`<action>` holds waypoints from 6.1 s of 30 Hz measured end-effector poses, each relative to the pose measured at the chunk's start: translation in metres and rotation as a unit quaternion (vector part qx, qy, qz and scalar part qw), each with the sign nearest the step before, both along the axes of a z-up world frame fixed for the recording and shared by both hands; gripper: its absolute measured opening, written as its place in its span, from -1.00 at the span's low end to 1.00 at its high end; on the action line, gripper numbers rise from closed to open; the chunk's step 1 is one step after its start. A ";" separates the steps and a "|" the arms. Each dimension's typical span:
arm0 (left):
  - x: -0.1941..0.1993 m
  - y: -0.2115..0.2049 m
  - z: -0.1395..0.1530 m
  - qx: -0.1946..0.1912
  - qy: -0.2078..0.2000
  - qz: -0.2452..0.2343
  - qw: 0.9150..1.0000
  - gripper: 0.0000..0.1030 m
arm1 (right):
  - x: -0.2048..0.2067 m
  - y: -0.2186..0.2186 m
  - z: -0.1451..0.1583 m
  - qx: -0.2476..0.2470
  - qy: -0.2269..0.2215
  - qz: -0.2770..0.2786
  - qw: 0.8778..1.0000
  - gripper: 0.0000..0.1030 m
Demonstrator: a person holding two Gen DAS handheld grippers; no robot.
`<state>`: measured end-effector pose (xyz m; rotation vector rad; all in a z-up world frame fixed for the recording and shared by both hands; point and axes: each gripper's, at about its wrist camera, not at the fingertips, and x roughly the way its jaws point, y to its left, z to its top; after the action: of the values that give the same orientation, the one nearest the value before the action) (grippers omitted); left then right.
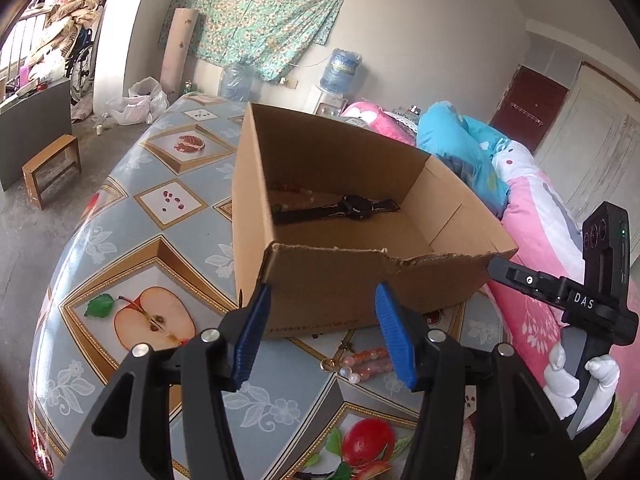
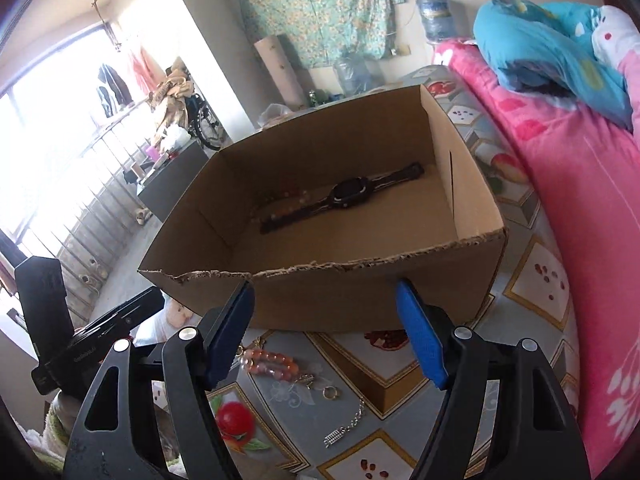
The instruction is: Organize jewelry
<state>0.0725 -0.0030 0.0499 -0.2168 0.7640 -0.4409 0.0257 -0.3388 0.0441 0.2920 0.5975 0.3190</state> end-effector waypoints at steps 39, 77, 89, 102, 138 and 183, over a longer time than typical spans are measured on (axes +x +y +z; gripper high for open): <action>-0.018 -0.145 -0.052 0.274 -0.070 -0.247 0.927 -1.00 | -0.010 -0.008 -0.084 -0.026 0.053 0.003 0.998 0.18; -0.009 -0.140 -0.061 0.250 -0.041 -0.275 0.927 -0.82 | -0.005 0.019 -0.082 -0.048 0.062 -0.005 0.997 0.18; -0.009 -0.080 0.010 0.129 -0.066 -0.188 0.971 -0.82 | -0.004 0.021 -0.082 -0.050 0.059 -0.006 0.997 0.18; 0.000 -0.013 -0.029 0.082 0.035 -0.087 0.992 -0.81 | -0.004 0.033 -0.086 -0.062 0.059 -0.011 0.996 0.19; -0.028 -0.053 -0.049 0.087 0.015 -0.126 0.988 -0.30 | 0.030 0.015 -0.082 -0.035 0.077 0.000 0.996 0.85; -0.037 -0.092 -0.064 0.128 0.009 -0.153 0.980 -0.24 | -0.032 0.035 -0.080 -0.114 0.039 0.001 0.993 -1.00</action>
<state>0.0353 -0.0947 -0.0140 0.1412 0.8677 -0.6267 -0.0066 -0.3042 -0.0362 0.0849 0.7053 0.2389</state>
